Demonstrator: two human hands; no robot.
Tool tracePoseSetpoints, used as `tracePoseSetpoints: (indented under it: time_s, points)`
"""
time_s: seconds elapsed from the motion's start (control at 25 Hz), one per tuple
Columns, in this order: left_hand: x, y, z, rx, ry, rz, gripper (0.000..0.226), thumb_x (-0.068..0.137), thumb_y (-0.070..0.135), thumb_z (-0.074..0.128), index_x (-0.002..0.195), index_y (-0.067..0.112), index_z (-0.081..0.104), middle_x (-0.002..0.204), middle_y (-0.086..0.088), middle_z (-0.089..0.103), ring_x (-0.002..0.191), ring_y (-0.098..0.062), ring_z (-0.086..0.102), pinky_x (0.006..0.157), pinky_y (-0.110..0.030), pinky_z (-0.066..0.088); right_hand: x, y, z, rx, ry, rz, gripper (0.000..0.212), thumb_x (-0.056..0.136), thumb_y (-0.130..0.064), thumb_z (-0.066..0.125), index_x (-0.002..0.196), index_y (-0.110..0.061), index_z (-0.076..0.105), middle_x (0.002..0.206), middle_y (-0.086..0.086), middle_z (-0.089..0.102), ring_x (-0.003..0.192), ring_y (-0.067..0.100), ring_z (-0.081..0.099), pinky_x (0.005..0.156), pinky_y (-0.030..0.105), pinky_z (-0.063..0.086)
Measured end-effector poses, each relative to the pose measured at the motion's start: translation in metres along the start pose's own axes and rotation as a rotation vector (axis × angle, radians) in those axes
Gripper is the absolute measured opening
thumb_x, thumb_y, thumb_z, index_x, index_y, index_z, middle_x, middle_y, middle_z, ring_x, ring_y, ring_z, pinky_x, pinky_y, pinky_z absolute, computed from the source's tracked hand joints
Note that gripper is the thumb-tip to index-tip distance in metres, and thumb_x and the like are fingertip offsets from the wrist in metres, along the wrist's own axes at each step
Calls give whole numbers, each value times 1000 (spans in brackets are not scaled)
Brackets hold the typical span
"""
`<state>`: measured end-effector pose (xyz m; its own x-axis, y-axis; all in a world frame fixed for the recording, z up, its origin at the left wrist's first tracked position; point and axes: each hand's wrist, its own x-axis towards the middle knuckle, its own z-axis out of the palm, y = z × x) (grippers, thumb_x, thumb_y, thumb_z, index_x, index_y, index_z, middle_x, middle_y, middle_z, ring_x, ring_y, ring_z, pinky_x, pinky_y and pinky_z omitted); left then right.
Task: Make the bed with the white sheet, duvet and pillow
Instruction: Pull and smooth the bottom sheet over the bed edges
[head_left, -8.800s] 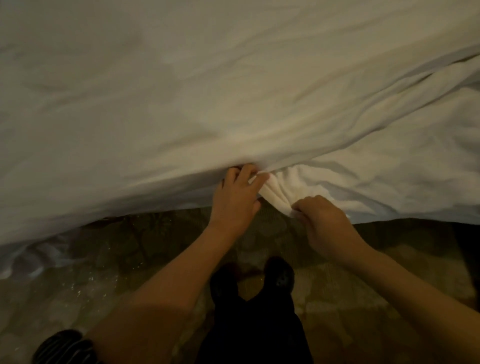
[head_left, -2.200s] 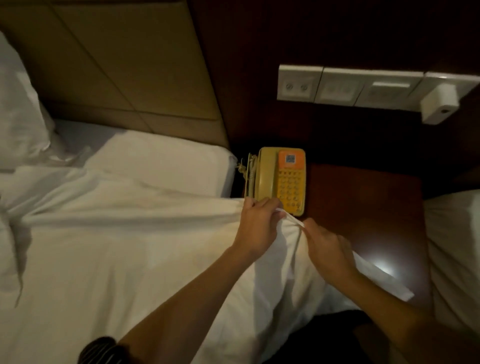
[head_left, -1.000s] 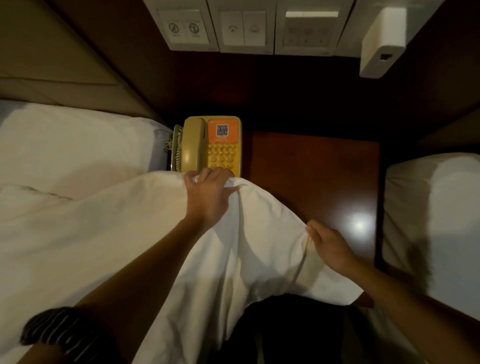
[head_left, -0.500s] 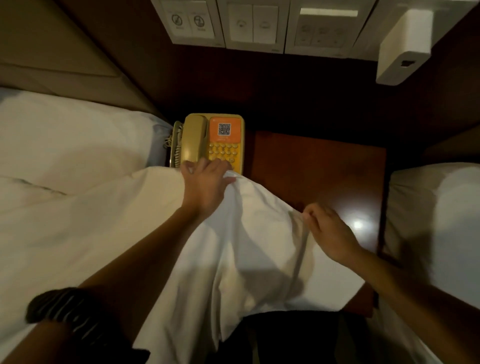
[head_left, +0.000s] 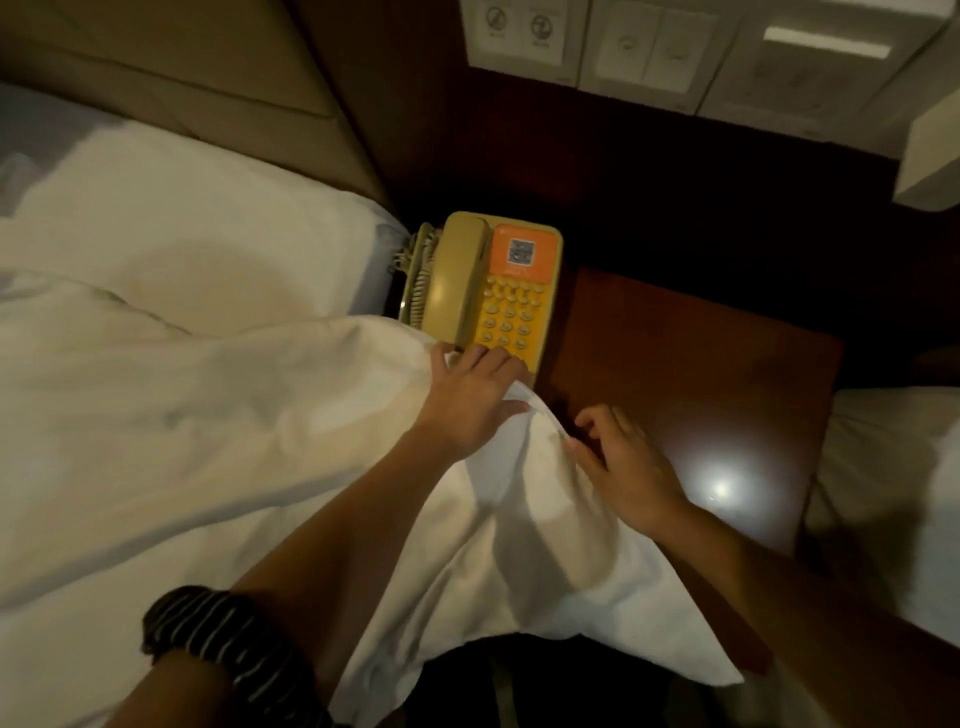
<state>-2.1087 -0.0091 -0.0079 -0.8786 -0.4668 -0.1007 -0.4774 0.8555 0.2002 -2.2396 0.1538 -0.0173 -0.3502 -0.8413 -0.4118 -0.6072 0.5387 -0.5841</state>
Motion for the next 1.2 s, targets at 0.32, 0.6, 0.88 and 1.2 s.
tracePoseSetpoints:
  time_s: [0.32,0.6,0.88,1.2]
  points:
    - [-137,-114,-34,-29,31,-385,27,87,34,65,110,21,61,117,-1,57,106,-27,56,94,-50,27,17,-114,49,-107,157,-273,25,92,-33,54,102,-10,59,100,10,57,93,32,55,77,43,47]
    - [-288,-218,-61,-94,64,-657,30,96,39,48,121,24,55,128,1,50,115,-23,50,99,-42,21,27,-255,128,-201,21,-394,25,95,-34,50,110,-15,56,111,6,54,102,26,49,85,36,37]
    - [-282,-313,-92,21,221,-654,26,96,25,52,120,20,59,121,-5,58,99,-29,59,88,-42,33,97,-350,160,-98,10,-353,22,97,-30,47,104,-14,61,100,3,55,99,26,48,85,39,40]
    - [-189,-427,-101,-48,91,-690,51,96,24,53,143,26,36,151,3,29,111,-22,57,79,-34,47,241,-390,190,66,-89,-171,20,90,-27,61,108,-20,66,109,5,61,100,24,59,88,42,50]
